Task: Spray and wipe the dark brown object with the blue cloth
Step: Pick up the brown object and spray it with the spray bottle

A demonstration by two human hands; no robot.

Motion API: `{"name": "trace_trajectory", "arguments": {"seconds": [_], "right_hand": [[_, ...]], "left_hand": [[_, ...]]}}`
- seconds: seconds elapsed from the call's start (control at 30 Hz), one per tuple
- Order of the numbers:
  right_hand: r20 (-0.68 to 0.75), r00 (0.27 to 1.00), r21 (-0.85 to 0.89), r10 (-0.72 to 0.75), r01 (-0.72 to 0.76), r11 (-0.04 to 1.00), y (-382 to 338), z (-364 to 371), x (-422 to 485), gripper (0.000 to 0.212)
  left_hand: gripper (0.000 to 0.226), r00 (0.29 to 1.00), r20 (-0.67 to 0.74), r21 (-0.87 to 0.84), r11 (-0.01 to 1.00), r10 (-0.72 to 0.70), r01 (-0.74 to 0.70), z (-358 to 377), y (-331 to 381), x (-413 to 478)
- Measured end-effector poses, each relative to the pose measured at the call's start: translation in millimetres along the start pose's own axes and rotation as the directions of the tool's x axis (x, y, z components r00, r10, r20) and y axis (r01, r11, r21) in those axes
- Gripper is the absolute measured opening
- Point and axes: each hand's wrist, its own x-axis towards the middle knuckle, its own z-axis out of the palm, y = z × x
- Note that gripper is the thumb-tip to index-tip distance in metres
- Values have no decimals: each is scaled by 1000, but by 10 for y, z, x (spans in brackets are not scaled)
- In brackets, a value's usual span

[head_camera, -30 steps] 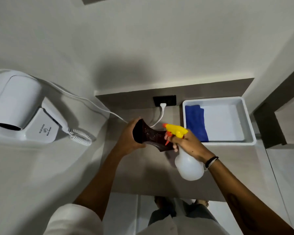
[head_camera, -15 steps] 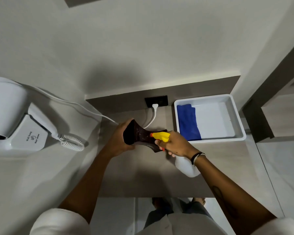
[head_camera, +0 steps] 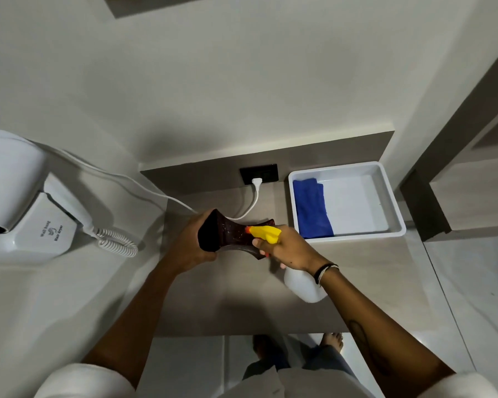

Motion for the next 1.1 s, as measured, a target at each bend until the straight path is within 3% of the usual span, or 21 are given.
{"name": "trace_trajectory", "arguments": {"seconds": [0.07, 0.23, 0.33, 0.67, 0.77, 0.93, 1.03, 1.1], "right_hand": [[-7, 999, -77, -33, 33, 997, -40, 37, 42, 42], [-46, 981, -280, 188, -193, 940, 158, -57, 25, 49], [-74, 970, -268, 233, -245, 932, 323, -110, -30, 48], [-38, 996, -32, 82, -83, 996, 286, -165, -103, 44], [7, 998, -90, 61, -60, 994, 278, -109, -60, 50], [57, 998, -63, 32, -28, 998, 226, 8, -13, 50], [71, 997, -60, 14, -10, 998, 143, 64, 52, 47], [83, 996, -63, -28, 33, 997, 51, 106, 102, 44]], "left_hand": [[118, 1000, 7, -5, 1000, -1, 1, 1, 11, 1], [117, 1000, 5, -12, 1000, -7, 7, -9, 5, -19], [113, 1000, -17, -26, 1000, -10, 10, -4, 14, -57], [77, 947, -110, -321, 912, -302, 254, 67, 48, -39], [58, 944, -95, -389, 885, -315, 256, 99, 47, -25], [70, 952, -57, -411, 876, -301, 252, 75, 25, -16], [56, 954, -42, -377, 889, -296, 259, 45, 18, -15], [63, 966, -17, -324, 915, -259, 240, 19, 11, -39]]}}
